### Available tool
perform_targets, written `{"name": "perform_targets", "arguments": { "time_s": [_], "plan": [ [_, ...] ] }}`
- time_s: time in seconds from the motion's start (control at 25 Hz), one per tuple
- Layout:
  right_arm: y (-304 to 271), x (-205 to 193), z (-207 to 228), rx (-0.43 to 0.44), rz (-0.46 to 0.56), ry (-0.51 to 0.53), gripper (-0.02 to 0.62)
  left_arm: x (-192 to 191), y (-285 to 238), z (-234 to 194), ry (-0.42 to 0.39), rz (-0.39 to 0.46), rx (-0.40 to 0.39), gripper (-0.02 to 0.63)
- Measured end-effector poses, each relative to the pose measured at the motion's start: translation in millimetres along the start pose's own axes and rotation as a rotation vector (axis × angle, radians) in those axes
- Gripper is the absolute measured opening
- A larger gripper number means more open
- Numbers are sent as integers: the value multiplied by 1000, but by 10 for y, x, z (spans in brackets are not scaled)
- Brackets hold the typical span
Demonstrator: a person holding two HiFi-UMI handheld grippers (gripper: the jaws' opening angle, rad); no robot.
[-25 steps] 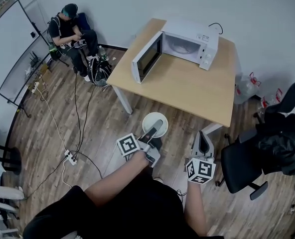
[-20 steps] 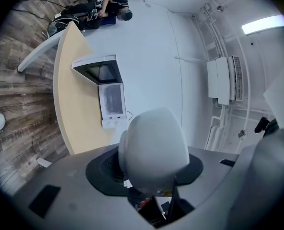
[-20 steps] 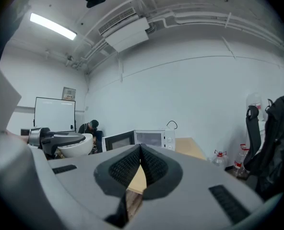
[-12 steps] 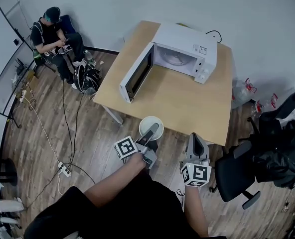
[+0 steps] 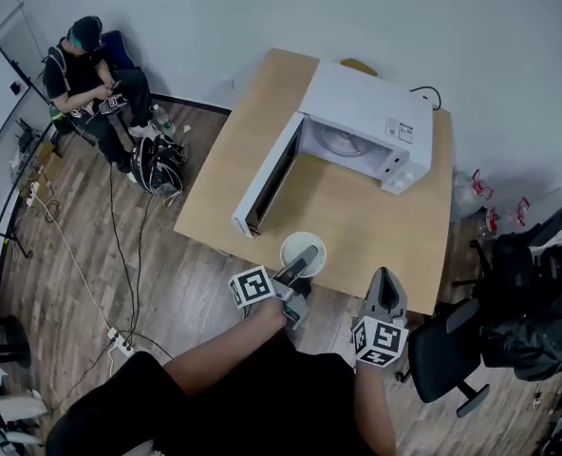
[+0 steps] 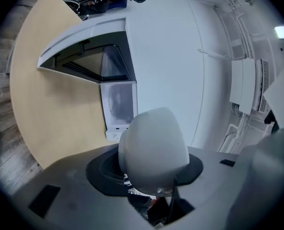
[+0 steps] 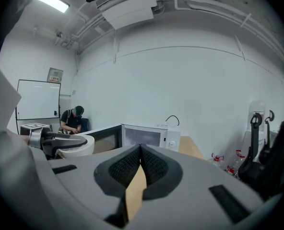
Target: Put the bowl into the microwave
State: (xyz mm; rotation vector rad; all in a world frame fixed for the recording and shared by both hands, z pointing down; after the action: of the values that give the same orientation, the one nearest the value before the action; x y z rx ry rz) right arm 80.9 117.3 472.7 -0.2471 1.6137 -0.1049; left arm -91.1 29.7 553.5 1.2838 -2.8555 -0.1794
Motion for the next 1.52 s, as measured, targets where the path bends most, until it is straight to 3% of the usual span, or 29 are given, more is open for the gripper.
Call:
{"name": "perform_targets", "arguments": {
  "time_s": [0.24,0.52,0.96,1.2,1.36,1.52],
  "plan": [
    [-200,-167,-55,-12,-57,-10,60,165,-385,-125,28,-27,55,202],
    [-655,-100,101,-3,-30,-36,60,415,-772,-271,11,39,131,202],
    [-1568,56,496,94,-6,-89,60,762,-1683,-693,-49,70,235,202],
    [-1866,-87,549,177,-42,-107,60,1022,-2273,-996,-119,75,307,202],
    [-1987,-28,695,183,15,-152,60,1189,-2580,-1140,-96,132,289,202],
    [-2147,25,809,198,29,-131,60,1276,-2828,-1361,-89,137,326,202]
  ]
}}
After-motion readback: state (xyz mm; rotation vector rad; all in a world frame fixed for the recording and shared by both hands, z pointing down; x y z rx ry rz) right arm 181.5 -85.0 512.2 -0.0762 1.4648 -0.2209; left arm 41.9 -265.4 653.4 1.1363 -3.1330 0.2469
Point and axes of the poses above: the fingertips, and each gripper's own axes: y backward along the fingers, z to its right, x out of its top, the point moved 4 cm from there along y, backward along the fingers, and after that the axes turned 4 degrees about z, right-handed, at the moved point
